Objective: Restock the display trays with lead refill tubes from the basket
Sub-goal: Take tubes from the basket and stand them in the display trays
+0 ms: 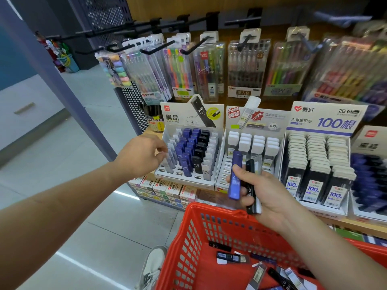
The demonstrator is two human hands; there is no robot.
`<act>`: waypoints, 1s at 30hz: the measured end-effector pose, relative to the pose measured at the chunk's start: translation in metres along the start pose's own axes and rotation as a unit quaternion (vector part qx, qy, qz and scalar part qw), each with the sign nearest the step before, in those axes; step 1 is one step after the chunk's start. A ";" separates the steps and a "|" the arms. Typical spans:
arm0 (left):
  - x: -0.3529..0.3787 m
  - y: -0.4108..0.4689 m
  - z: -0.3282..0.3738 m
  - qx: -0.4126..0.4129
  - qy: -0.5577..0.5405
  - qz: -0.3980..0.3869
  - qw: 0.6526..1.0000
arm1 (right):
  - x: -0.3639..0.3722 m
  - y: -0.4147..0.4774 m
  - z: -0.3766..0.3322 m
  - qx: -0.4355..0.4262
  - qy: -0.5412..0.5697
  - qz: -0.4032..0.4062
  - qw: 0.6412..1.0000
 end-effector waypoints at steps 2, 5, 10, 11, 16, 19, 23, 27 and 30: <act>-0.011 0.005 0.018 -0.002 -0.041 0.031 0.999 | -0.001 0.001 -0.002 -0.004 0.014 0.004 1.000; 0.004 0.005 0.062 -0.090 -0.353 -0.097 0.926 | -0.003 0.001 -0.007 -0.026 0.029 0.016 0.999; 0.032 -0.012 0.131 -0.102 -0.526 -0.250 0.807 | -0.007 0.000 -0.012 -0.060 0.030 0.033 0.997; 0.033 -0.011 0.134 -0.108 -0.537 -0.234 0.803 | -0.009 0.000 -0.012 -0.058 0.030 0.037 0.997; 0.029 0.002 0.119 -0.100 -0.467 -0.170 0.862 | -0.026 0.001 -0.018 -0.066 0.002 0.055 0.996; 0.023 0.007 0.109 -0.120 -0.503 -0.132 0.846 | -0.025 -0.004 -0.019 -0.084 -0.117 0.027 0.989; 0.008 0.012 0.092 -0.150 -0.508 -0.088 0.844 | -0.014 -0.009 -0.009 -0.061 -0.208 -0.011 0.976; -0.034 0.022 0.046 -0.172 -0.470 0.034 0.865 | -0.010 -0.005 -0.003 0.005 -0.098 -0.016 0.995; -0.064 0.023 0.013 -0.175 -0.401 0.101 0.894 | -0.007 -0.001 -0.006 0.028 0.005 -0.022 0.999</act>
Point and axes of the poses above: each hand's wrist, its own y-axis towards the middle knuckle, its own x-axis out of the palm, z = x × y, the point moved 8 cm from there along y, towards the middle knuckle, and after that the axes turned 5 degrees about x, right-handed, at the moved point
